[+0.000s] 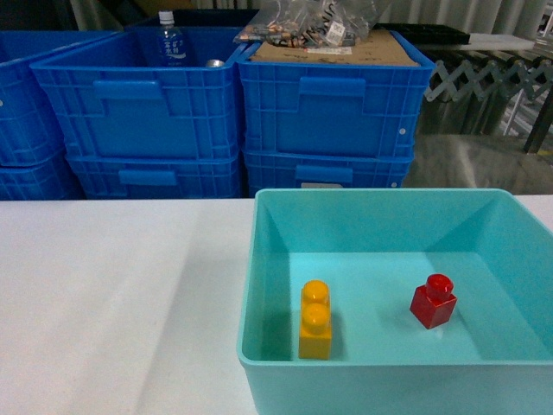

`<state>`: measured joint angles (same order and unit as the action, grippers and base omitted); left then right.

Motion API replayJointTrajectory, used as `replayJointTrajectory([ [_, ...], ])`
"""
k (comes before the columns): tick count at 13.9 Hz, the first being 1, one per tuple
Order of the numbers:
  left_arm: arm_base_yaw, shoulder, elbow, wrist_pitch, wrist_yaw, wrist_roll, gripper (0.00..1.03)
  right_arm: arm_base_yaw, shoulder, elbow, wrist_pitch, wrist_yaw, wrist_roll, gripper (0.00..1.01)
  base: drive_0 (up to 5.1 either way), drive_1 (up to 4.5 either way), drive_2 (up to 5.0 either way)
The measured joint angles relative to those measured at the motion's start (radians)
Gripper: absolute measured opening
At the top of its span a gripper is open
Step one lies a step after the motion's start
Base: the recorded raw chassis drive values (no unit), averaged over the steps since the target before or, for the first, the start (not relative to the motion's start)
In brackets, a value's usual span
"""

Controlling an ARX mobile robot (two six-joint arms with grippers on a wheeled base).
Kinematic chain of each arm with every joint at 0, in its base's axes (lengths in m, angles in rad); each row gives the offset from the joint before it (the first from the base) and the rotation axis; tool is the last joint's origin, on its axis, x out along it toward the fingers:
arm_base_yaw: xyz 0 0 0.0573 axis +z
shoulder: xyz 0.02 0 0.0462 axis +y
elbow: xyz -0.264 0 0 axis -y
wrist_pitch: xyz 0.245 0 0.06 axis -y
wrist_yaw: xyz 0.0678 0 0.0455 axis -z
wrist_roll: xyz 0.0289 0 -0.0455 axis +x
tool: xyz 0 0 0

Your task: Pick red block from blue box to shelf

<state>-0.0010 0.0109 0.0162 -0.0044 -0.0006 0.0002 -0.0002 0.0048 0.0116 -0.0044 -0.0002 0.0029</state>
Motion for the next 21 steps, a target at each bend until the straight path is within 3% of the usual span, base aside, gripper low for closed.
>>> replayJointTrajectory([
  [21,0.000,0.000,0.000,0.000,0.000,0.000,0.98,0.000,0.000,0.000,0.000,0.000,0.000,0.98,0.0,0.00,0.0],
])
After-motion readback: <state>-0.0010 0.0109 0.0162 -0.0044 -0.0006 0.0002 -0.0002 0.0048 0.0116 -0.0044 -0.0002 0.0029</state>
